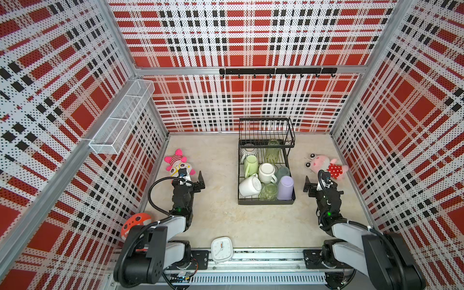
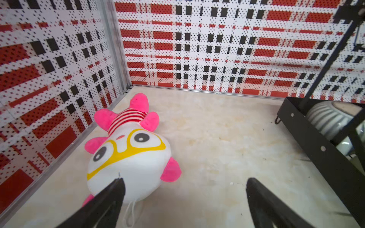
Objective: Load cups into a dish rack
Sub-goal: Reset both arms
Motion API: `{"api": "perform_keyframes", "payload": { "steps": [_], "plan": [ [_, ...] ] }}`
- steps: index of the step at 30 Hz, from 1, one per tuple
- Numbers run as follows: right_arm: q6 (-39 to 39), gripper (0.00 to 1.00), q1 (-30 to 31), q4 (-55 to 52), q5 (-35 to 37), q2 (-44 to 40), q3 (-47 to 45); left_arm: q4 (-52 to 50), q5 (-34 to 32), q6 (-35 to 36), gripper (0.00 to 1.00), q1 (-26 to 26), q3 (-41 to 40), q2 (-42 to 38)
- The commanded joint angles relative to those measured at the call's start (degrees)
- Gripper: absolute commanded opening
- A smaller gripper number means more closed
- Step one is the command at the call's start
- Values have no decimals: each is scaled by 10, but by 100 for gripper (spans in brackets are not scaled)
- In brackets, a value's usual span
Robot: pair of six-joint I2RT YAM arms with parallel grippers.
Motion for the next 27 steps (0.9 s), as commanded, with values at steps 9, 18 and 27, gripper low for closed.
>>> {"api": "perform_keyframes", "payload": {
  "steps": [9, 18, 27],
  "plan": [
    [-9, 100, -18, 203, -73, 186, 52, 245, 114, -7, 98, 73, -4, 124],
    [42, 100, -20, 144, 67, 201, 93, 260, 74, 13, 98, 43, 17, 173],
    [36, 100, -19, 155, 67, 205, 93, 263, 75, 13, 98, 44, 14, 171]
  ]
}}
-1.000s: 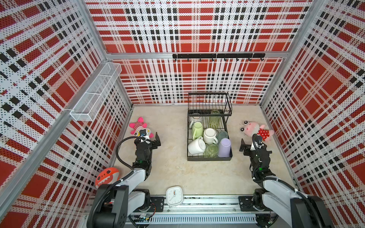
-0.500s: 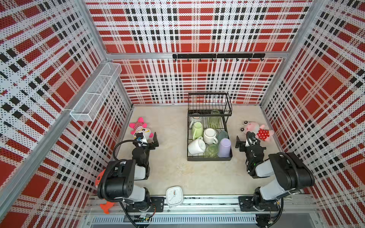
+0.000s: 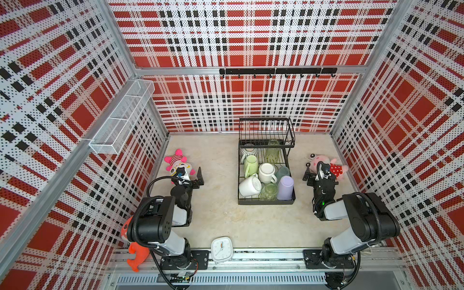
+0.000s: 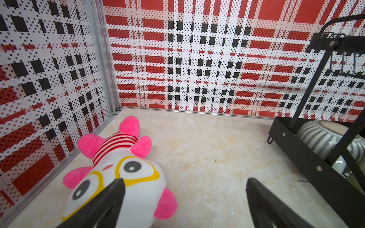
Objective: Load cups into a dish rack
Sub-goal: Reset both arms
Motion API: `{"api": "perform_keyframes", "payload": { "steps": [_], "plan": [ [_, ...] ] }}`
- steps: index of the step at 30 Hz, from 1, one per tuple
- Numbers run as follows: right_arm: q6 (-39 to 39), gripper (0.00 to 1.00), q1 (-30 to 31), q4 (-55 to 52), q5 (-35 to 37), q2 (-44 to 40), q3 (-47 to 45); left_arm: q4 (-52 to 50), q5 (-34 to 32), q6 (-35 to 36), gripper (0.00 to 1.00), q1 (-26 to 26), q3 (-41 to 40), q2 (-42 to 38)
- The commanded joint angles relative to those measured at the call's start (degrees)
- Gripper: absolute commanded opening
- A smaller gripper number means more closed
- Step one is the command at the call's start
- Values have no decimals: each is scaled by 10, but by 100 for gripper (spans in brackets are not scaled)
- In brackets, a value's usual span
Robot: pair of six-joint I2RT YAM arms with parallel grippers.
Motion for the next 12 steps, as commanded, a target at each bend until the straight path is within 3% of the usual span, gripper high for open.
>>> {"api": "perform_keyframes", "payload": {
  "steps": [1, 12],
  "plan": [
    [3, 100, -3, 1, 10, 1, 4, 28, -6, 9, 98, -3, 2, 3],
    [2, 100, -3, 5, 7, 0, 3, 30, -9, 9, 98, -4, 0, 2]
  ]
}}
